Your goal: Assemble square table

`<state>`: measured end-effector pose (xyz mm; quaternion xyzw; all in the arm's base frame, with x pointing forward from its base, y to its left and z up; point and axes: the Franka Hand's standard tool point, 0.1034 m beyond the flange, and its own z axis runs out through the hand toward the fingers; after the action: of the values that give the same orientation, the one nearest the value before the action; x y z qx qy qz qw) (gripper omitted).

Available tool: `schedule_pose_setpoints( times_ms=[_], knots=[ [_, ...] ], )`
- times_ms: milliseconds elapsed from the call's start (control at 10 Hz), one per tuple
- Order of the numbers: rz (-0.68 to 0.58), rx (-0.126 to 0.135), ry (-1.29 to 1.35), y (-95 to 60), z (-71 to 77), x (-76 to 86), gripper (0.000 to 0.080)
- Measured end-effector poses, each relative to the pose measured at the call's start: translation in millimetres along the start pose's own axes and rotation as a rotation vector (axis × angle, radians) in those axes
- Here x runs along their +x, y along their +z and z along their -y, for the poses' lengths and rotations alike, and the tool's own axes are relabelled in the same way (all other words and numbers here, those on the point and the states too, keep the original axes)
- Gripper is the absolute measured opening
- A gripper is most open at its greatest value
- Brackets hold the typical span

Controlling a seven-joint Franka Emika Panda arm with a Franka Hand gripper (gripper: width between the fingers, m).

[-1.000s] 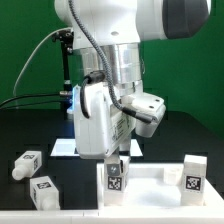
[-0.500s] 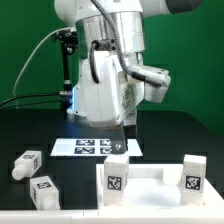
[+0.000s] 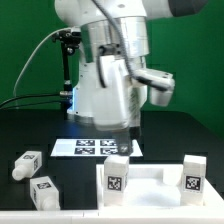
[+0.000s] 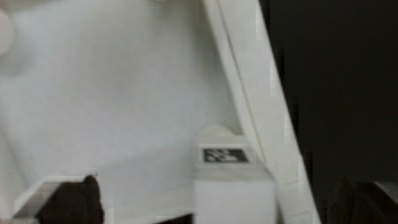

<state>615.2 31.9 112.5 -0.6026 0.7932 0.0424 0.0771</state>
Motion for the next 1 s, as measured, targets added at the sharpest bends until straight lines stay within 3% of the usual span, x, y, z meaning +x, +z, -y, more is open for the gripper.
schedule_pose_setpoints(
  times_ms=[100, 500, 700, 800, 900, 1000],
  knots=[
    [0.004, -0.009, -0.003, -0.4, -6.5, -3.6, 0.0649],
    [-0.001, -0.011, -0.006, 2.8, -7.8, -2.8, 0.0649],
    [-0.013, -0.025, -0.052, 11.5, -39.1, -9.3, 0.0649],
    [-0.027, -0.05, -0.025, 19.3, -57.0, -11.6, 0.0649],
    [-0.049, -0.071, 0.002, 21.8, -63.0, -16.6, 0.0649],
    [-0.043, -0.067, -0.015, 21.5, -61.1, -15.8, 0.0649]
  ],
)
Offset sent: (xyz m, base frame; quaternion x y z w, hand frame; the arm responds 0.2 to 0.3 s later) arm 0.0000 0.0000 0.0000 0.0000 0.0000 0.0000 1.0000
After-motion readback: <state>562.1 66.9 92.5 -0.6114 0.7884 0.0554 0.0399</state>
